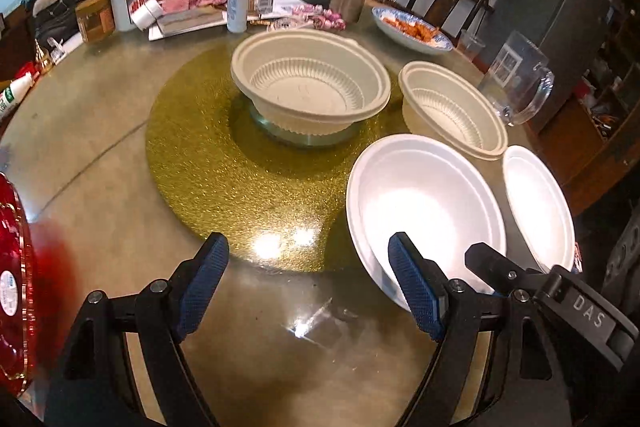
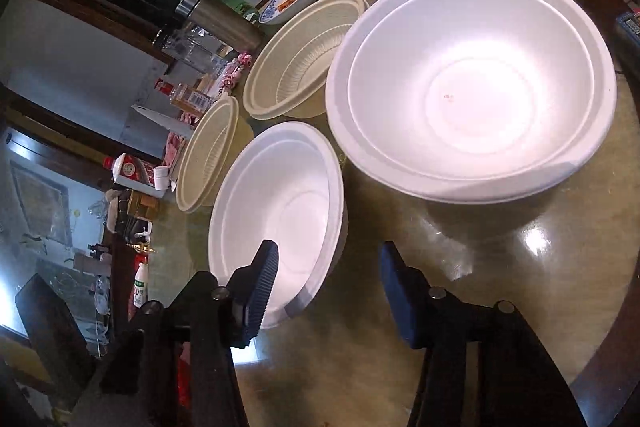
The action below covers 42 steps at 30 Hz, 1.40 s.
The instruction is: Organize plates and bowls
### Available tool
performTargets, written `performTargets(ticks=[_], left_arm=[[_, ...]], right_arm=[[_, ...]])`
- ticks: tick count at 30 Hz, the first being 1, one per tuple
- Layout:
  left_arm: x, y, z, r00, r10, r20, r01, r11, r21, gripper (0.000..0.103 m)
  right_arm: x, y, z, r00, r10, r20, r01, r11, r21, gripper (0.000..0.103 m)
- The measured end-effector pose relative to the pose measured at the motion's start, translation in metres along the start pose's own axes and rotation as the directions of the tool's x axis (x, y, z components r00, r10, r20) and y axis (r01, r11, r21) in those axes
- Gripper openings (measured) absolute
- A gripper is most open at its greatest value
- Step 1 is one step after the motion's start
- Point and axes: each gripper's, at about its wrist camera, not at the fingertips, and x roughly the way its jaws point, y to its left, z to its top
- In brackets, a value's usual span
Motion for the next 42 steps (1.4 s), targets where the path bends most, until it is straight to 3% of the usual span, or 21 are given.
performTargets(ticks=[6, 7, 8, 11, 13, 16, 42], left_arm=[[0.011, -0.003, 0.002, 0.999, 0.04, 0.004, -0.04, 0.999, 0.017, 0.082], [0.011, -0.004, 0.002, 0.999, 0.053, 0.014, -0.053, 0.998, 0.026, 0.074], [0.01, -0.006, 0.002, 0.997, 0.065, 0.031, -0.066, 0.997, 0.046, 0.057], [0.015, -0.009, 0.002, 1.0, 0.028, 0.005, -0.028, 0.997, 0.076, 0.022], [0.012, -0.013, -0.001, 1.0, 0.017, 0.009, -0.017, 0.995, 0.097, 0.016], [0.007, -0.014, -0.006, 1.0, 0.024, 0.02, -0.026, 0.994, 0.11, 0.015], [-0.055, 0.043, -0.048, 0.998, 0.016, 0.062, -0.019, 0.999, 0.044, 0.015]], right_arm=[[0.003, 0.002, -0.001, 1.0, -0.012, 0.028, 0.013, 0.999, -0.037, 0.042], [0.004, 0.003, -0.001, 0.999, -0.02, 0.032, 0.022, 0.999, -0.047, 0.036], [0.005, 0.004, -0.001, 0.999, -0.027, 0.031, 0.029, 0.998, -0.055, 0.028], [0.008, 0.008, -0.004, 1.0, -0.017, 0.019, 0.018, 0.996, -0.089, 0.022], [0.007, 0.014, -0.007, 0.999, -0.022, 0.025, 0.025, 0.992, -0.121, 0.014], [0.007, 0.02, -0.012, 0.999, -0.036, 0.02, 0.039, 0.987, -0.155, 0.008], [-0.025, 0.064, -0.075, 1.0, -0.019, 0.002, 0.019, 0.957, -0.29, 0.008]])
